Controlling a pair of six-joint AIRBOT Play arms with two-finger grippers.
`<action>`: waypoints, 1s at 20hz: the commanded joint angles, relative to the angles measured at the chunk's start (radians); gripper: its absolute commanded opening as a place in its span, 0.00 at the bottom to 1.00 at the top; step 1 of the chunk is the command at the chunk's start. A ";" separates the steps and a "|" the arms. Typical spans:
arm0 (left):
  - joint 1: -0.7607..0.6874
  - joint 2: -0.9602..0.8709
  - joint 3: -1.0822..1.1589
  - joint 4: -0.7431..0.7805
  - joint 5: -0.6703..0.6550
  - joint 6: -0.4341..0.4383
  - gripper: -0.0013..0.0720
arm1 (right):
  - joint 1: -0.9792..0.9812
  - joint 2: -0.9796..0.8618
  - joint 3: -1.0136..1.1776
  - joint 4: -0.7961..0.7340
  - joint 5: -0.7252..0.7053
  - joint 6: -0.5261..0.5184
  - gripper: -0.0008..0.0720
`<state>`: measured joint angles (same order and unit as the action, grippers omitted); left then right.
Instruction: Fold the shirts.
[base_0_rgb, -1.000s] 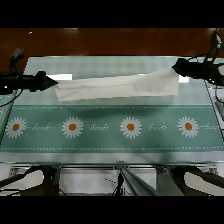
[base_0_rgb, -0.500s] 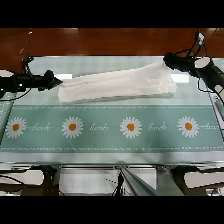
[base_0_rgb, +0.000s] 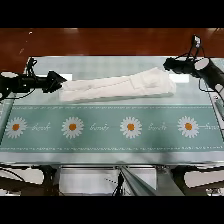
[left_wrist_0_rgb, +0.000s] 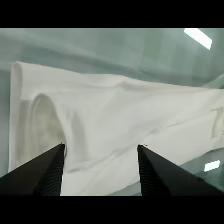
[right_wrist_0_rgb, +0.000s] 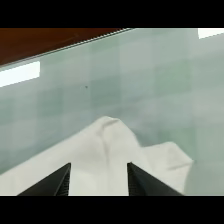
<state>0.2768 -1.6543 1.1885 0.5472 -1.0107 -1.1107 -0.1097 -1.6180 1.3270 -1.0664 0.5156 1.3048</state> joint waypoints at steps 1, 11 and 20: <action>0.058 0.002 0.034 -0.005 -0.168 0.000 0.76 | -0.077 0.096 0.001 -0.403 0.121 0.100 0.61; 0.037 0.024 0.043 -0.006 -0.240 0.000 0.75 | -0.365 -0.048 0.000 0.257 0.495 0.091 0.83; -0.073 0.024 0.043 -0.017 -0.252 0.003 0.75 | -0.080 -0.221 0.001 0.348 0.320 0.129 0.84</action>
<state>0.2325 -1.6310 1.2308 0.5385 -1.2537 -1.1080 -0.2703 -1.7924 1.3289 -0.7811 0.9157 1.4250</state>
